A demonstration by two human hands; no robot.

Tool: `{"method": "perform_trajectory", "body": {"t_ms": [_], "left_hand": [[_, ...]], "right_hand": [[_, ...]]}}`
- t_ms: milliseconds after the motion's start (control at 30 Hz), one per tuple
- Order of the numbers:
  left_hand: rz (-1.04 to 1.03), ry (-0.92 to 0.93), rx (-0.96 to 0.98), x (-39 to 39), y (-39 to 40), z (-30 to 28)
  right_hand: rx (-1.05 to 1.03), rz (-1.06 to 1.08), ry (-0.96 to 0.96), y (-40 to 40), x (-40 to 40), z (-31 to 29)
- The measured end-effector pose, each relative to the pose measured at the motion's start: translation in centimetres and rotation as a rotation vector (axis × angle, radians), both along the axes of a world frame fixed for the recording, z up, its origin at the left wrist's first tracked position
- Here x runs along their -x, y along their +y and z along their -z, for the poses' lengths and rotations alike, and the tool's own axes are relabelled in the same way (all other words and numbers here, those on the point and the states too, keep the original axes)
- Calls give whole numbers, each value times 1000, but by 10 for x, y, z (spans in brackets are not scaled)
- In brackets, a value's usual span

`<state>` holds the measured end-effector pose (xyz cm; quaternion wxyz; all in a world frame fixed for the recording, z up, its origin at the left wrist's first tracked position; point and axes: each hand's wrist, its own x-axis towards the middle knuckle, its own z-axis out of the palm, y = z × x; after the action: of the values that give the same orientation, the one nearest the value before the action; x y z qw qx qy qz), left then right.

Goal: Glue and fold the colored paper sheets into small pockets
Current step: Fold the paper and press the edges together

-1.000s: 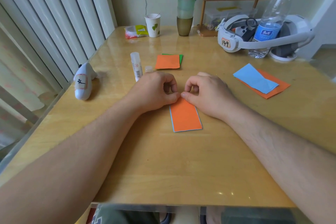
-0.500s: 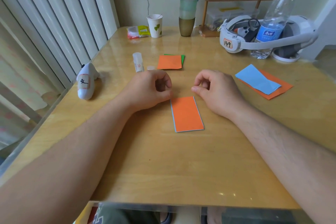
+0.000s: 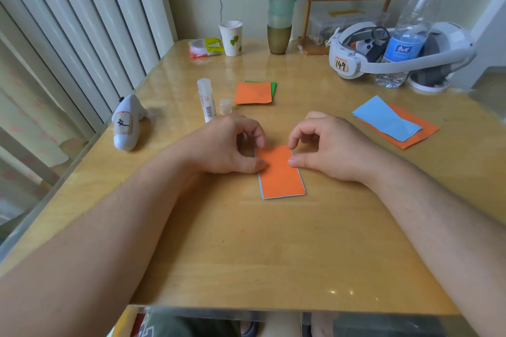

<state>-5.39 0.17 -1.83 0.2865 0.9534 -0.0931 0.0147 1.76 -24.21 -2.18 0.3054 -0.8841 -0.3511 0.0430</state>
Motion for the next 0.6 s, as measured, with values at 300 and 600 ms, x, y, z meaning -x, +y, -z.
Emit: {"method": "perform_trajectory", "body": {"t_ms": [300,600], "left_hand": [[117,43,-91,12,-18,-8],[205,-72,-177,19,-43,-10]], "right_hand": [[77,-160,127,-16,7,-10],[-345,-25,15,-9,-4,2]]}}
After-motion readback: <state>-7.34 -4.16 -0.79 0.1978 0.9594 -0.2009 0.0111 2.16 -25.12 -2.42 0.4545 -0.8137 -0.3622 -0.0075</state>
